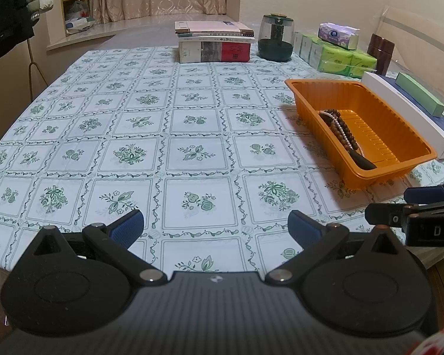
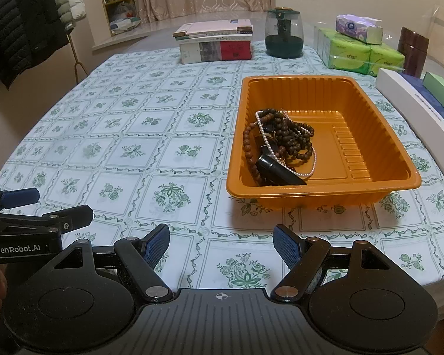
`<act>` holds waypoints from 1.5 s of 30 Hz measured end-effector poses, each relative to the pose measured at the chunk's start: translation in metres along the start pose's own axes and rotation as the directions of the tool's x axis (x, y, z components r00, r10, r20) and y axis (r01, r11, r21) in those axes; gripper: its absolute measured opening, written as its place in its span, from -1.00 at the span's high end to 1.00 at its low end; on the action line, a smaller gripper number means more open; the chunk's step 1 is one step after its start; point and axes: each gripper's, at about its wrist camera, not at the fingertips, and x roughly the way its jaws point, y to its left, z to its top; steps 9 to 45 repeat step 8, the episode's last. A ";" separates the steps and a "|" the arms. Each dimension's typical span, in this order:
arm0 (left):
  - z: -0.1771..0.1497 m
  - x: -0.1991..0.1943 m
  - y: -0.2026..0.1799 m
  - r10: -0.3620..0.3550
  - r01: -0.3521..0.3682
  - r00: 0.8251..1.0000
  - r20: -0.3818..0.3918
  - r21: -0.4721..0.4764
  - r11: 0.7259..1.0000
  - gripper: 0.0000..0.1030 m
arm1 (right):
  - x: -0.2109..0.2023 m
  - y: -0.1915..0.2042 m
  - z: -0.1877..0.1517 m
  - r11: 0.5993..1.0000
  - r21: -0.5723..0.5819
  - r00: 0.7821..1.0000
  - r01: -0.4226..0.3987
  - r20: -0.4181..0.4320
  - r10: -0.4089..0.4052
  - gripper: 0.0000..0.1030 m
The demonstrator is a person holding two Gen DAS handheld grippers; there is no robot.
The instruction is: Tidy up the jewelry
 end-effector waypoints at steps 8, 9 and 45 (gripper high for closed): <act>-0.001 0.000 0.002 -0.004 0.004 1.000 0.003 -0.023 1.000 -0.99 | 0.001 0.001 0.000 1.000 0.001 1.000 0.000 0.000 0.000 -0.49; -0.001 0.000 0.002 -0.004 0.004 1.000 0.003 -0.023 1.000 -0.99 | 0.001 0.001 0.000 1.000 0.001 1.000 0.000 0.000 0.000 -0.49; -0.001 0.000 0.002 -0.004 0.004 1.000 0.003 -0.023 1.000 -0.99 | 0.001 0.001 0.000 1.000 0.001 1.000 0.000 0.000 0.000 -0.49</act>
